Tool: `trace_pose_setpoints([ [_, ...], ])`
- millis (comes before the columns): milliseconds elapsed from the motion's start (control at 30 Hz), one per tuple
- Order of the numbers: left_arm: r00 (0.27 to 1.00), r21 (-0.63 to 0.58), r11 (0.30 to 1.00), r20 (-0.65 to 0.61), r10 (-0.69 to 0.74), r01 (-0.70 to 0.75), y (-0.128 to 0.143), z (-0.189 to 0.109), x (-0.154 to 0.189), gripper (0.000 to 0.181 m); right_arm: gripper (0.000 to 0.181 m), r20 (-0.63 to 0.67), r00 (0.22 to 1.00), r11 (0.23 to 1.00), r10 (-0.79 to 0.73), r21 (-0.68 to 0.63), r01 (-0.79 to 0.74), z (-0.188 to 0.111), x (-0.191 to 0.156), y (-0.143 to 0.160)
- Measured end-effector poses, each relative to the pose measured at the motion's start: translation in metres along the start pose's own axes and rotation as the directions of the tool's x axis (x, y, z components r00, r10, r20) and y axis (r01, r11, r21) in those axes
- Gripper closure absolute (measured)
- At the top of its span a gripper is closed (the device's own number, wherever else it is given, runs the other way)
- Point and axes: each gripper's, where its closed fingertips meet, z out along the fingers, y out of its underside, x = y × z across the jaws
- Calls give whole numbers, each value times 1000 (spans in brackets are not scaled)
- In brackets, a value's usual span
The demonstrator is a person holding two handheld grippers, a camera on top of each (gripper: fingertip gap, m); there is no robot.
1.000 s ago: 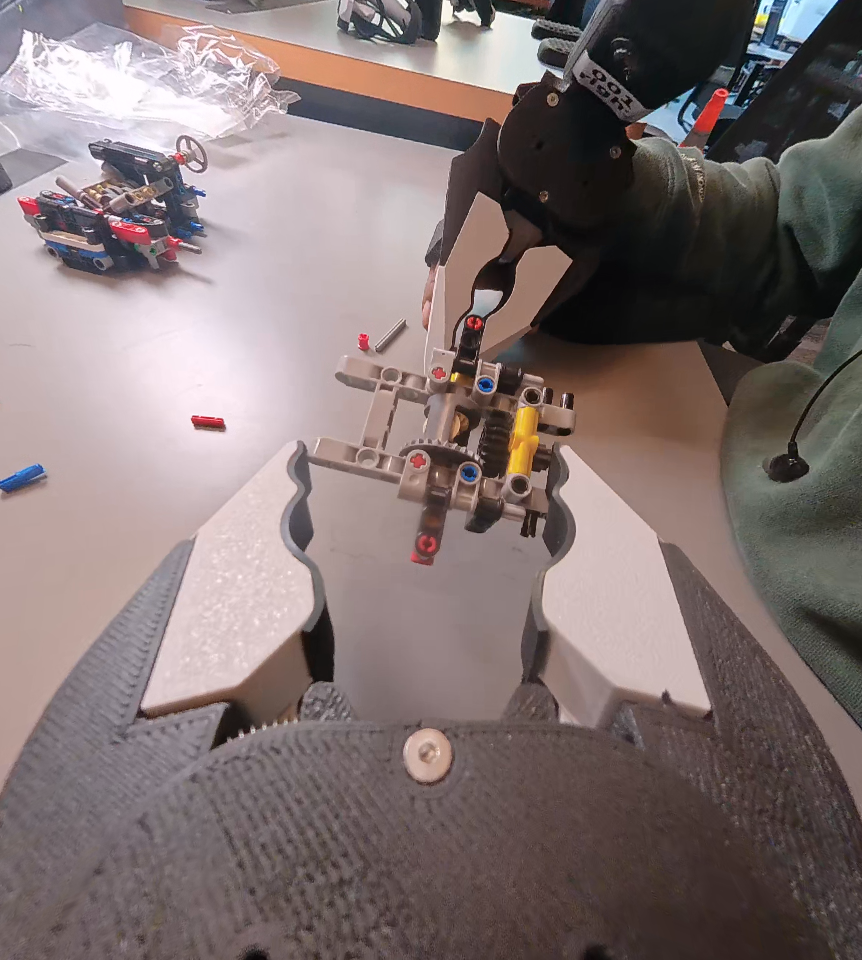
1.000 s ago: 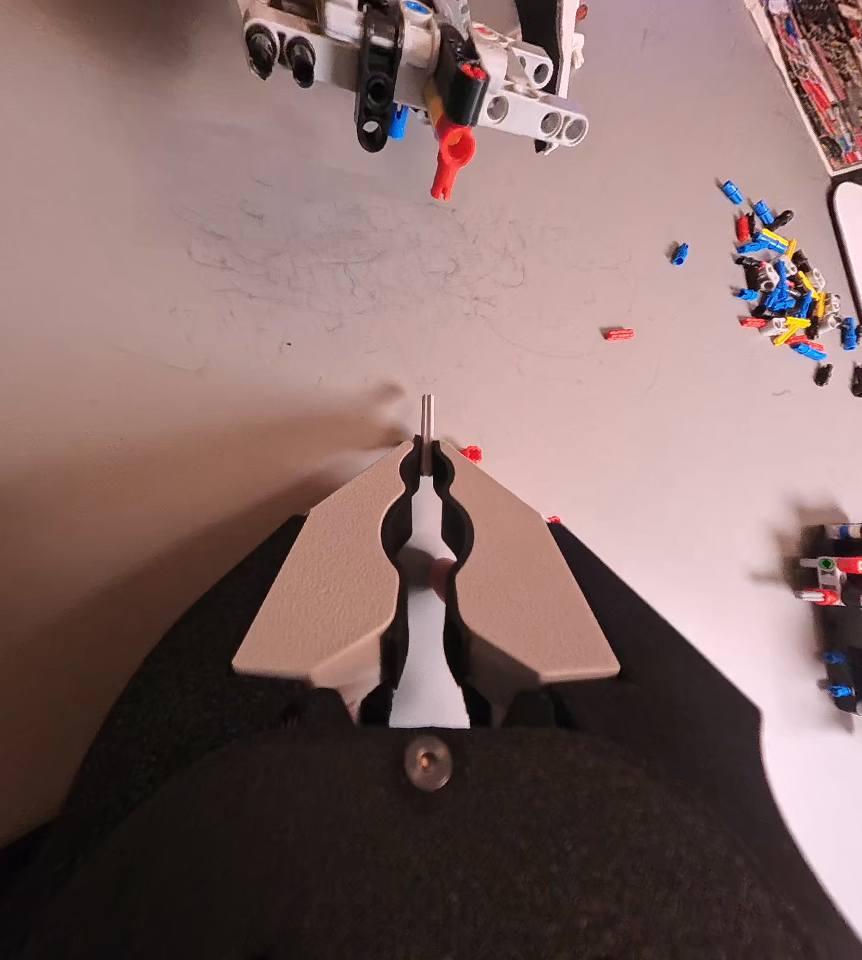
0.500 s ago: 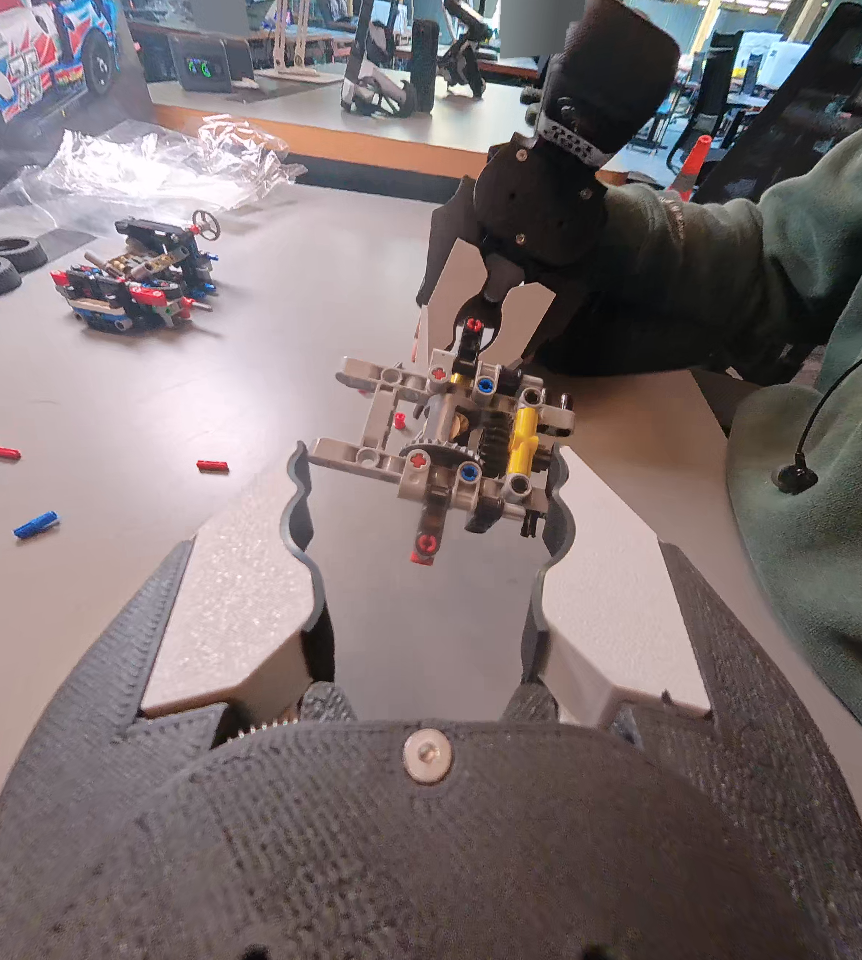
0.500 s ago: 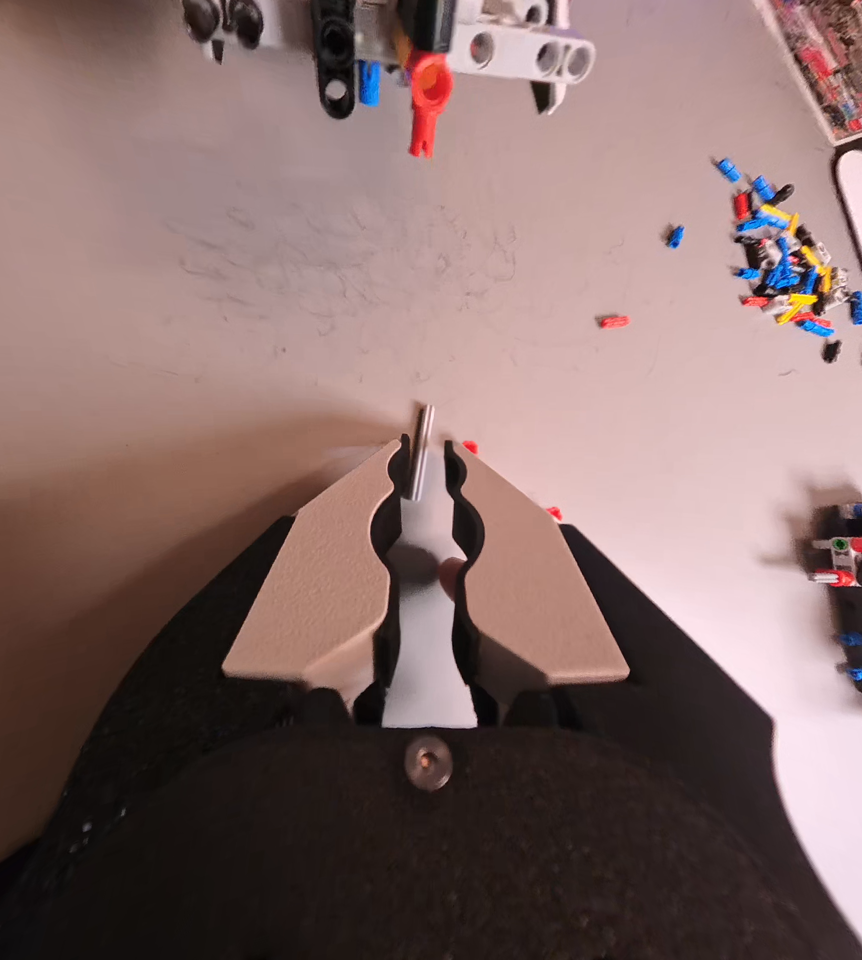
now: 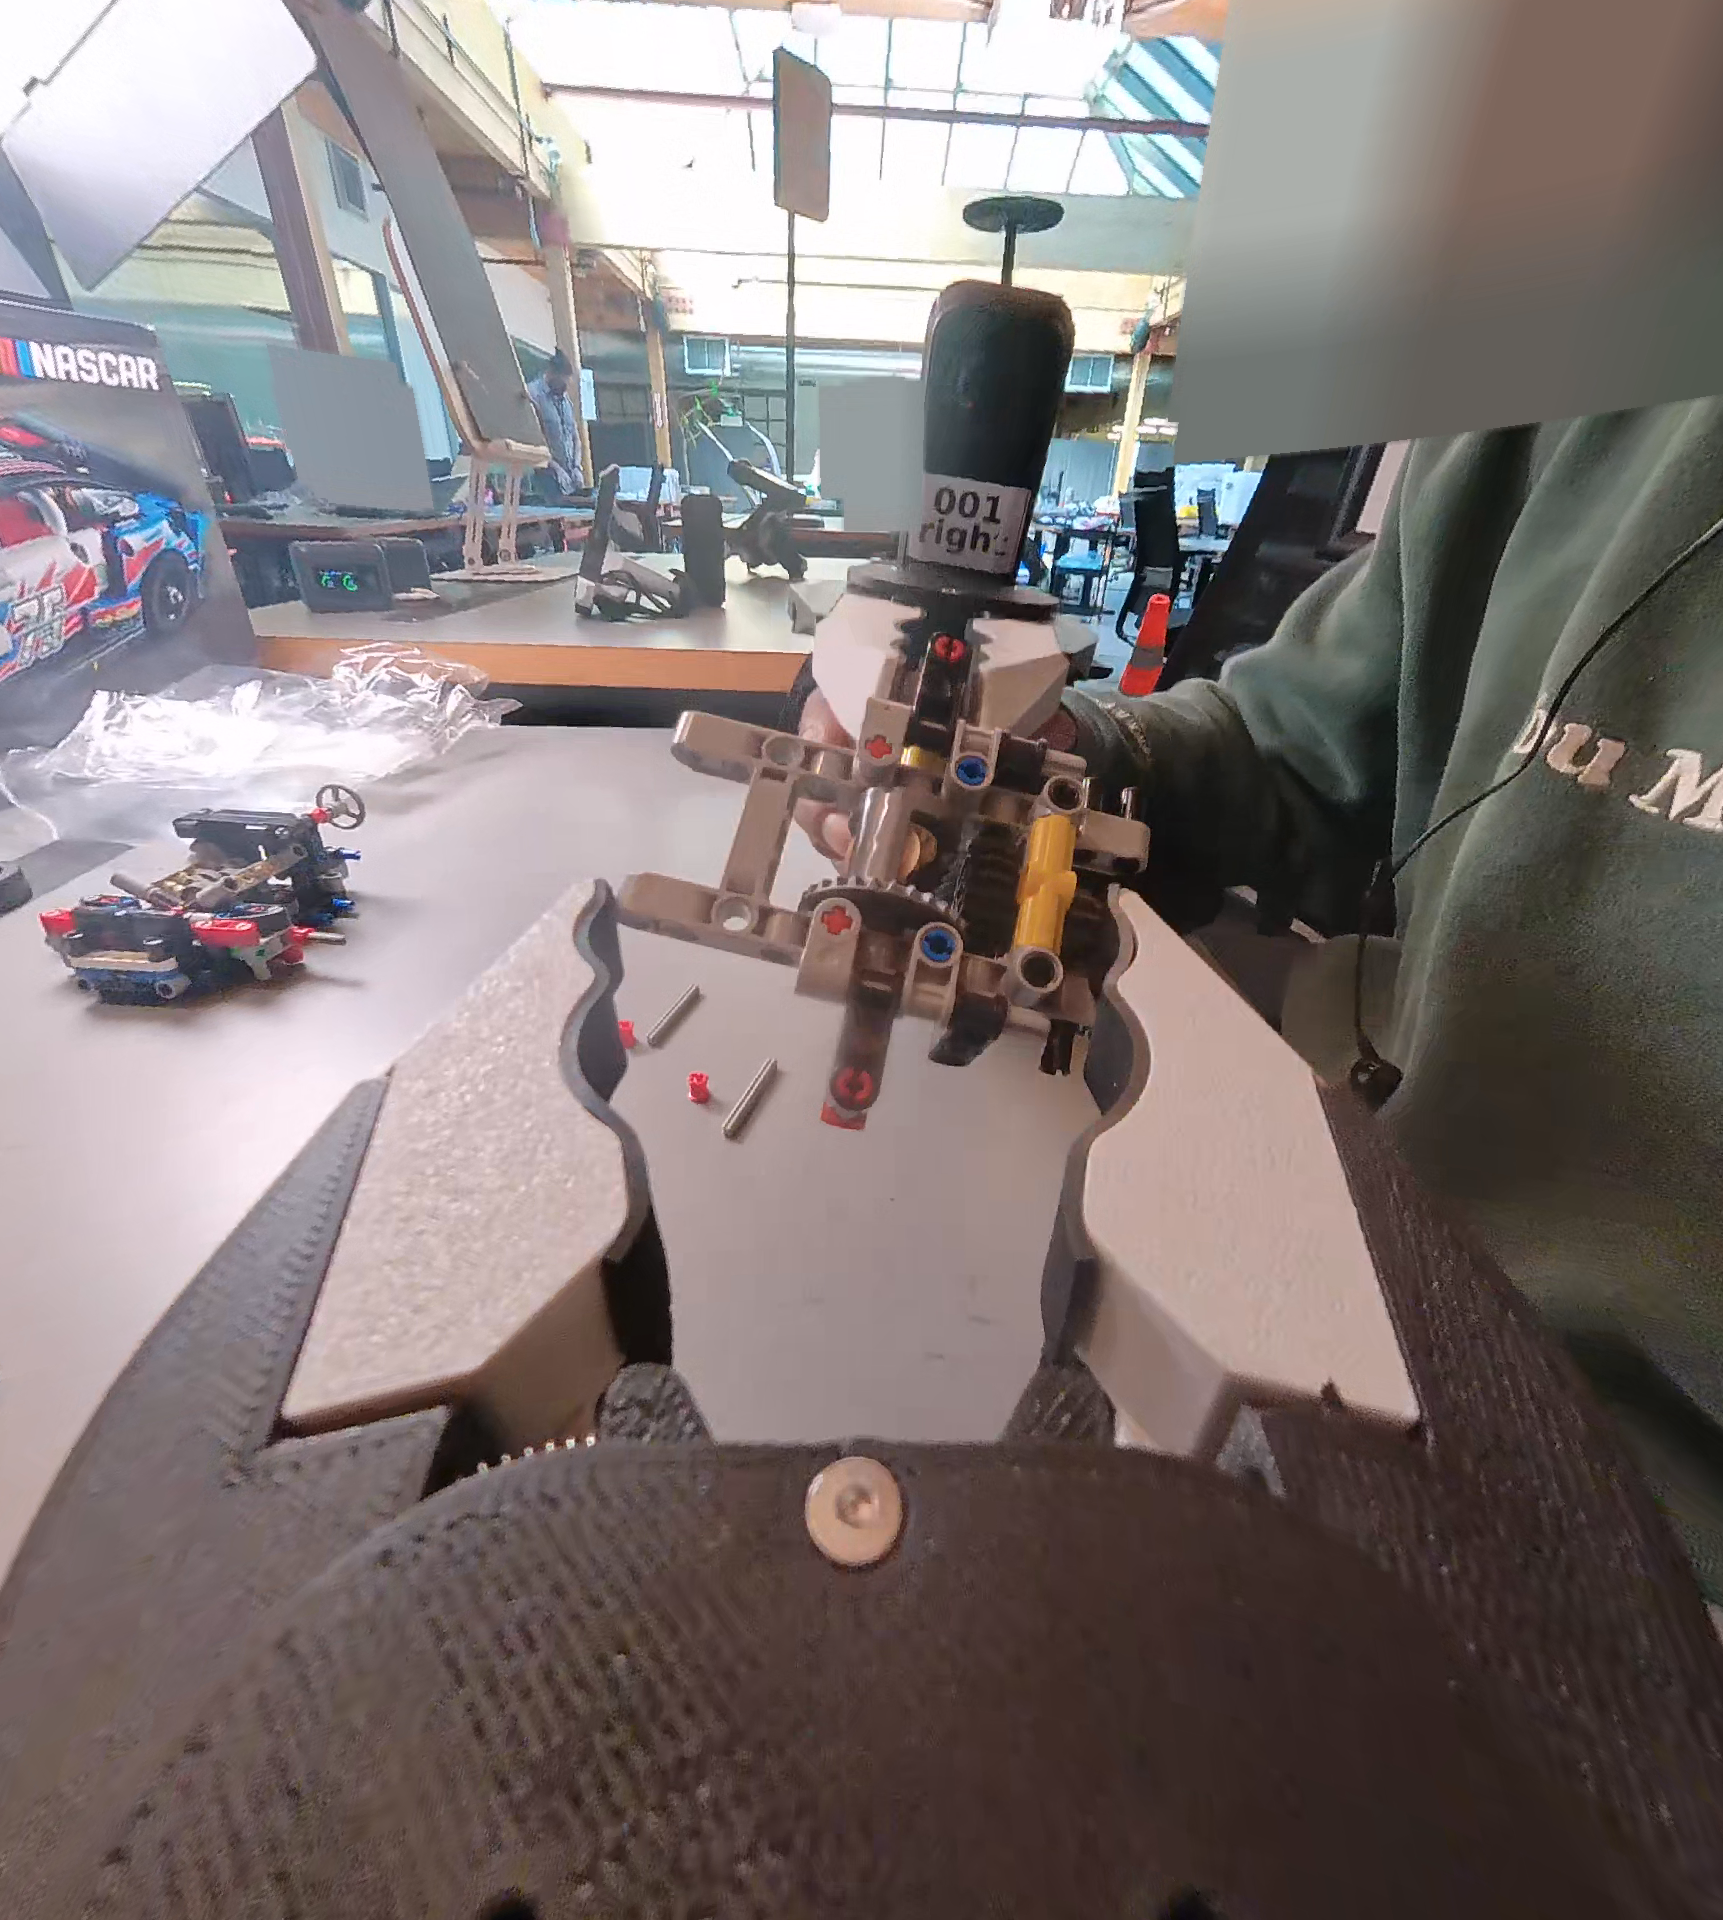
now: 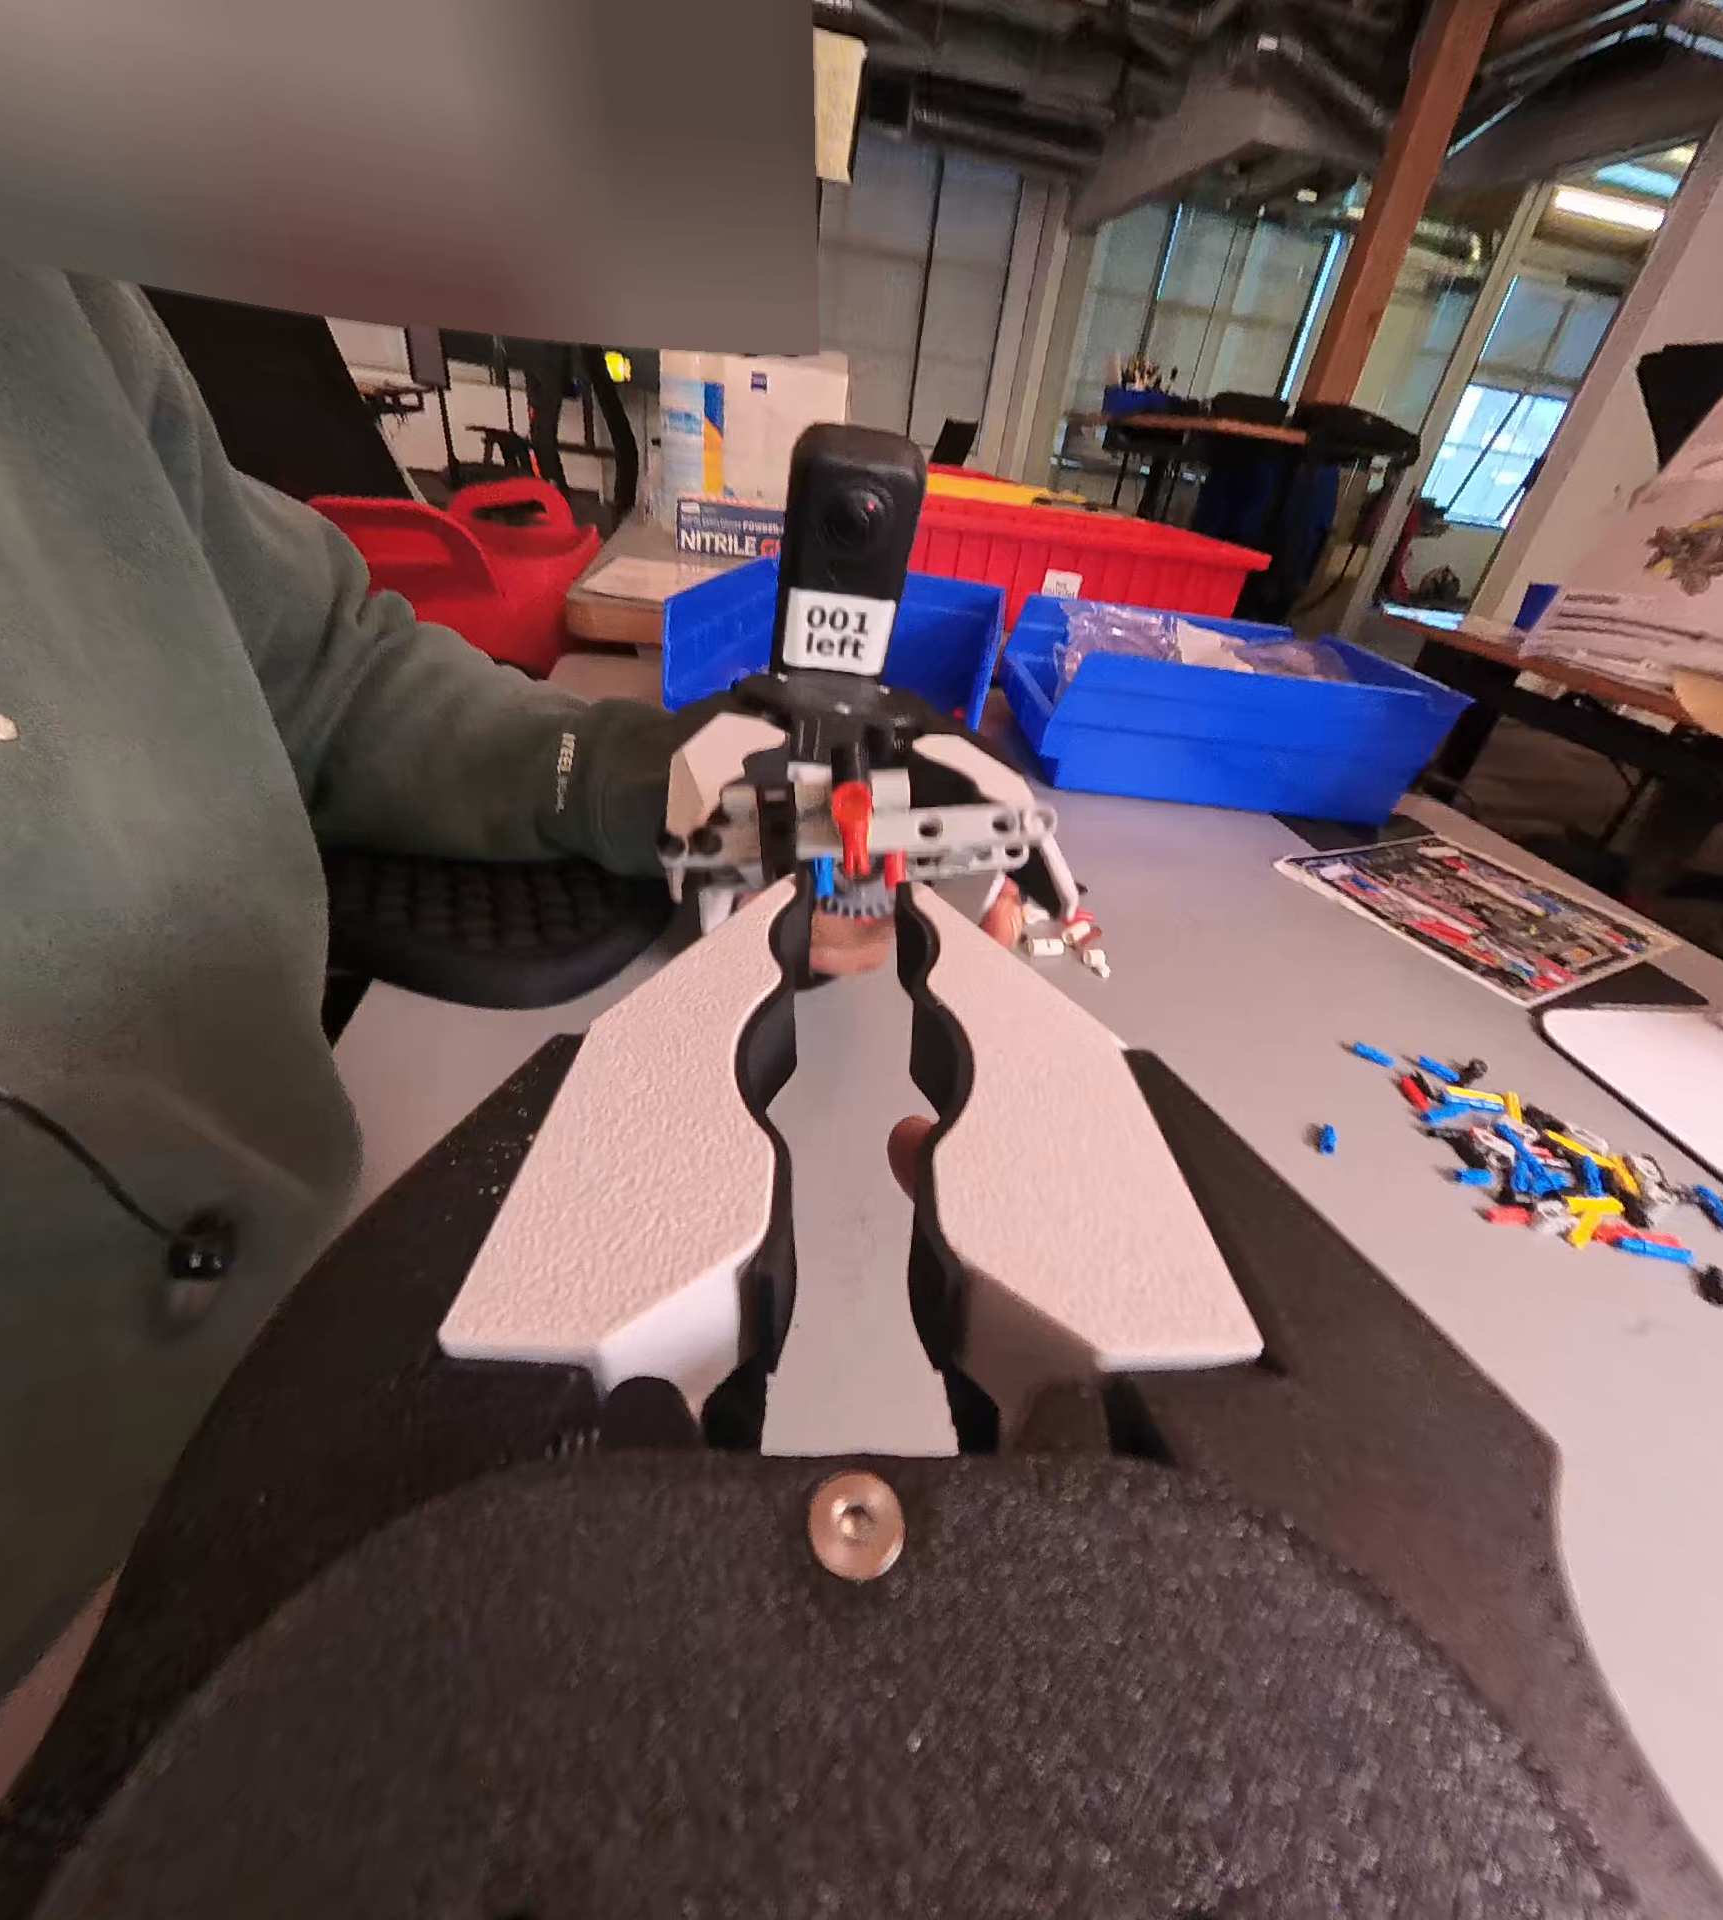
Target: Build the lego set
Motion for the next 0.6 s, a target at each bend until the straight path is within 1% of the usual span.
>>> trace_pose_setpoints([
  [100, 1000, -28, 1000, -11, 13, -13, 6, 7, 4, 92, 170, 14, 1000, 1000, 14, -6, -14, 5, -3, 2],
  [133, 1000, -35, 999, -10, 17, -17, 7, 9, 5, 92, 177, 20, 1000, 1000, 3, -9, -3, 5, -5, 3],
  [200, 1000, -57, 998, -10, 18, -19, 11, 12, 5, 92, 178, 20, 1000, 1000, -1, -12, 1, 4, -6, 3],
  [300, 1000, -137, 990, 8, 19, -17, 25, 12, 1, 91, 178, 2, 999, 998, -39, -58, 39, 5, -4, 8],
  [367, 1000, -186, 982, 13, 2, 1, 31, 9, -1, 80, 178, 15, 998, 992, -68, -108, 69, 6, -7, 15],
  [400, 1000, -204, 979, 11, -6, 8, 33, 6, -1, 77, 178, 25, 997, 988, -79, -131, 81, 6, -9, 19],
  [500, 1000, -210, 978, 0, -8, 8, 30, 0, 3, 77, 178, 23, 993, 974, -119, -190, 122, 6, -9, 28],
  [600, 1000, -235, 972, 0, 7, -7, 29, 1, 7, 72, 178, 38, 990, 964, -137, -226, 142, 7, -11, 38],
])
